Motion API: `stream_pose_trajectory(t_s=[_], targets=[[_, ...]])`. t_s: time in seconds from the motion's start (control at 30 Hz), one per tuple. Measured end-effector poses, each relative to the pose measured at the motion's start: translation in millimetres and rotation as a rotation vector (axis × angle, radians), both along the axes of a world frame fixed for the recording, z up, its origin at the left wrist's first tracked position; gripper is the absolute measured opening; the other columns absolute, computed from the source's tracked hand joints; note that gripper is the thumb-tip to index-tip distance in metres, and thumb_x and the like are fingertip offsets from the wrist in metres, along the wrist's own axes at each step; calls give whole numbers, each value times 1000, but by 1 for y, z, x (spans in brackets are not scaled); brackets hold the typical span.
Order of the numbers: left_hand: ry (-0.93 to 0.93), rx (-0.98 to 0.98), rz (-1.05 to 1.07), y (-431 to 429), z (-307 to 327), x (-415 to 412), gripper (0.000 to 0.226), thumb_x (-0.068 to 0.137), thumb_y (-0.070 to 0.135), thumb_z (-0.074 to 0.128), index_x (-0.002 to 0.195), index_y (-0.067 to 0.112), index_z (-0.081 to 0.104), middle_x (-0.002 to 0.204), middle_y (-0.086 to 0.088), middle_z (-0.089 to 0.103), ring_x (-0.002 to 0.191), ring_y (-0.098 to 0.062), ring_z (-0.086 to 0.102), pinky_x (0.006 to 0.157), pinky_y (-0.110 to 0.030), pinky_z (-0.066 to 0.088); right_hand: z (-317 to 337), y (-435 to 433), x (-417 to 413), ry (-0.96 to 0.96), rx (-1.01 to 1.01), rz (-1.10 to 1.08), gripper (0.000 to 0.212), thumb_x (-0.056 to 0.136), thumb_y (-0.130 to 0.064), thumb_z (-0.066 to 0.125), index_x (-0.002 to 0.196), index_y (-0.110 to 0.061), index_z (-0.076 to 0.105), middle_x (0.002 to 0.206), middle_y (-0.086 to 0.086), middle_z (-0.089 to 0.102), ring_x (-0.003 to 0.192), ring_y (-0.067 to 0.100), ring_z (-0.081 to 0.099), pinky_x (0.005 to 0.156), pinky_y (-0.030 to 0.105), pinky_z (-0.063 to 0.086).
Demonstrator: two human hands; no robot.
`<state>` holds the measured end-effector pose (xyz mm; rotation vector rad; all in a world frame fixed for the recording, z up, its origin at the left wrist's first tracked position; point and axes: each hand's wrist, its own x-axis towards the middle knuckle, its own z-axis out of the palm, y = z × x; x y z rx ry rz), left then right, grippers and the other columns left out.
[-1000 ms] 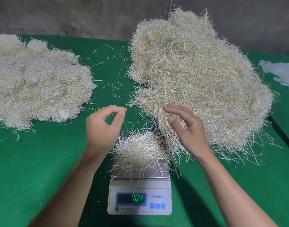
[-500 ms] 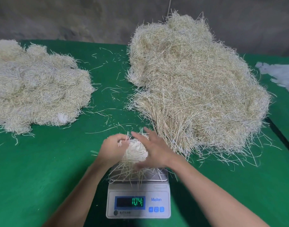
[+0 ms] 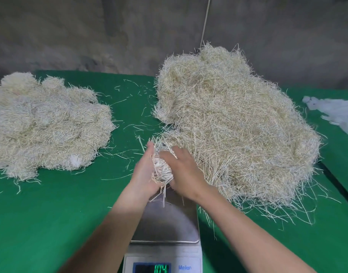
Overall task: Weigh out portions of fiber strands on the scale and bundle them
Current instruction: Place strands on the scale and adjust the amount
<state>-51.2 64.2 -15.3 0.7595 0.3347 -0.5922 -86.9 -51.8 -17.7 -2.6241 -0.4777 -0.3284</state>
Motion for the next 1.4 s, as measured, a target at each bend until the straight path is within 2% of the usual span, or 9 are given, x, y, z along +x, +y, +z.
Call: stream_pose_trajectory(t_s=[0.13, 0.27, 0.47, 0.73, 0.83, 0.97, 1.1, 1.2, 1.4], targets=[[9, 163, 341, -16, 11, 10, 31, 96, 34, 51, 90, 5, 60, 64, -10, 68, 58, -26, 68, 47, -32, 53, 10, -2, -13, 62, 655, 26, 69, 81, -52, 55, 138, -56, 15, 149, -23, 23, 137, 1, 23, 109, 30, 26], [-189, 325, 327, -57, 13, -13, 35, 96, 36, 48, 118, 11, 59, 115, -4, 66, 101, -13, 64, 84, -28, 53, 17, -17, 7, 224, 1061, -296, 55, 92, -55, 43, 142, -46, 23, 152, -17, 21, 140, 12, 24, 108, 37, 25], [-242, 169, 293, -68, 23, -10, 18, 98, 2, 44, 83, 5, 54, 68, 4, 62, 65, -11, 59, 49, -14, 45, 27, 2, 13, -32, 803, -334, 7, 94, -33, 46, 89, -33, 52, 110, -5, 50, 108, 10, 46, 94, 30, 39], [-185, 511, 258, -75, 36, -1, 21, 96, 23, 51, 83, 8, 59, 74, -5, 59, 59, -16, 55, 50, -25, 45, 30, -8, 18, -91, 780, -345, 35, 95, -21, 46, 61, -27, 45, 61, -11, 44, 54, 3, 37, 55, 24, 34], [-215, 513, 222, -78, 37, -2, 21, 98, 18, 48, 91, 2, 59, 72, -5, 63, 58, -14, 59, 51, -23, 46, 42, -32, 36, -29, 950, -421, 39, 95, -9, 50, 58, -22, 48, 59, -5, 46, 51, 9, 39, 51, 27, 35], [-216, 513, 174, -73, 33, 2, 19, 96, 7, 45, 91, -3, 61, 71, -7, 60, 62, -18, 58, 57, -28, 48, 22, -1, 11, -162, 687, -351, 36, 91, -42, 34, 57, -30, 39, 52, -12, 40, 44, 2, 32, 44, 18, 29], [-198, 528, 214, -81, 37, 1, 25, 96, 4, 38, 75, 6, 52, 57, -2, 49, 38, -11, 46, 35, -15, 35, 34, -36, 43, -31, 952, -420, 39, 95, -10, 45, 56, -7, 49, 48, -6, 42, 42, 6, 34, 44, 25, 31], [-362, 669, 117, -85, 36, 2, 32, 98, 10, 42, 66, 6, 46, 54, -1, 47, 39, -6, 46, 42, -13, 40, 23, -16, 27, -101, 889, -429, 39, 92, -36, 40, 55, -27, 44, 44, -8, 43, 38, 2, 36, 39, 20, 30], [-351, 733, 78, -81, 25, 16, 25, 94, 4, 50, 69, 3, 53, 51, -4, 47, 39, -12, 44, 41, -19, 36, 24, -34, 43, 5, 915, -456, 20, 97, -21, 47, 79, -13, 49, 76, -1, 55, 72, 15, 52, 67, 32, 50]])
